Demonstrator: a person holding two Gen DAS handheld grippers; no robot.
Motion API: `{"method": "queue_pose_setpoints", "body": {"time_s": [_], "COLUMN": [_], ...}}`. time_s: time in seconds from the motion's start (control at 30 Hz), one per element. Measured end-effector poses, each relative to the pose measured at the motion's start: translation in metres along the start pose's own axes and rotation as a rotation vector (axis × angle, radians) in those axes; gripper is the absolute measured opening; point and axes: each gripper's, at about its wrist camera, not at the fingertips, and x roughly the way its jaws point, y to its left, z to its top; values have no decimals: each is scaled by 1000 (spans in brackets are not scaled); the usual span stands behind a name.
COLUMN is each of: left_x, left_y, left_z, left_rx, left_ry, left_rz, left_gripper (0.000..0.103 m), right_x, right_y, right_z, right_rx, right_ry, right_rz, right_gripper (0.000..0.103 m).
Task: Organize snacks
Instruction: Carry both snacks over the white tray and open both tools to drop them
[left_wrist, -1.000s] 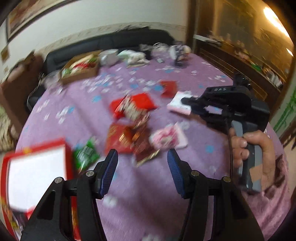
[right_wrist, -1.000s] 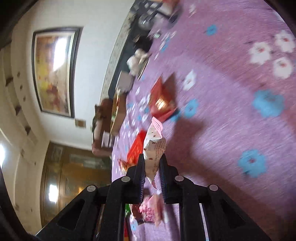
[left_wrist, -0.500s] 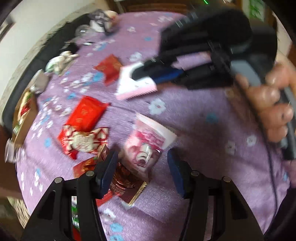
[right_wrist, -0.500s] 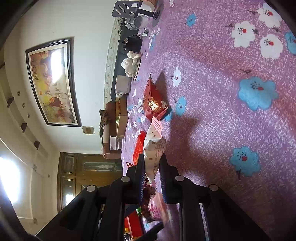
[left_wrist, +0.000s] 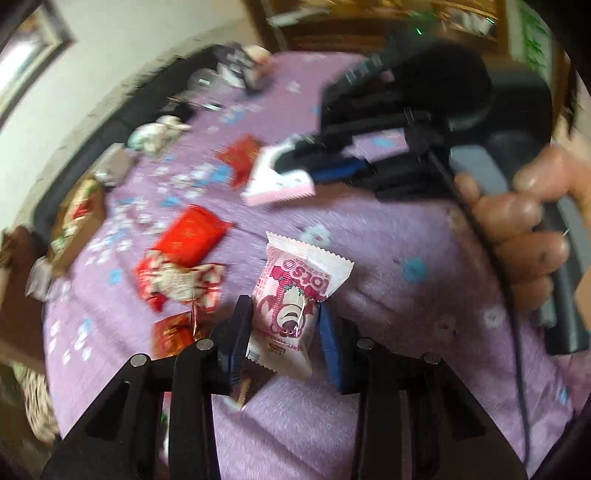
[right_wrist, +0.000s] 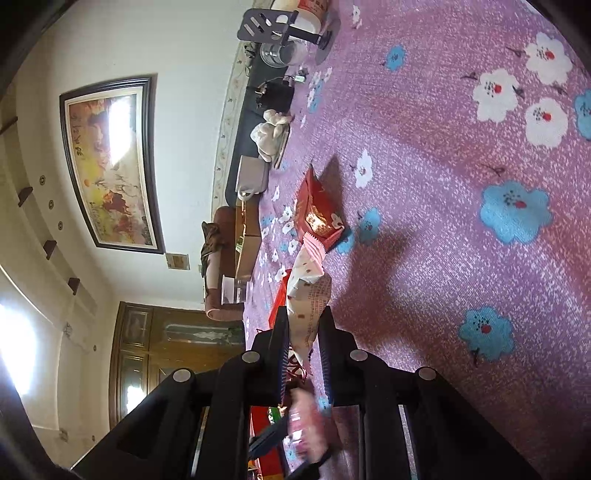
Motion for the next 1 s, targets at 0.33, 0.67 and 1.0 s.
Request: {"method": "queue_pose_setpoints", "body": {"time_s": [0.33, 0.67, 1.0], "left_x": [-82, -122, -141], "left_y": [23, 60, 96], "left_z": [-13, -49, -96], "left_rx": [-191, -307, -406], "left_ry": [-139, -187, -181], "left_rz": [226, 353, 402], "left_gripper": [33, 34, 34], "right_x": [0, 0, 2], "right_y": [7, 22, 41], "right_z": [-5, -11, -24], "right_rx": [-55, -143, -245], "right_ry": [-2, -12, -8], "right_rz": [-7, -14, 12], "right_gripper": [16, 16, 15]}}
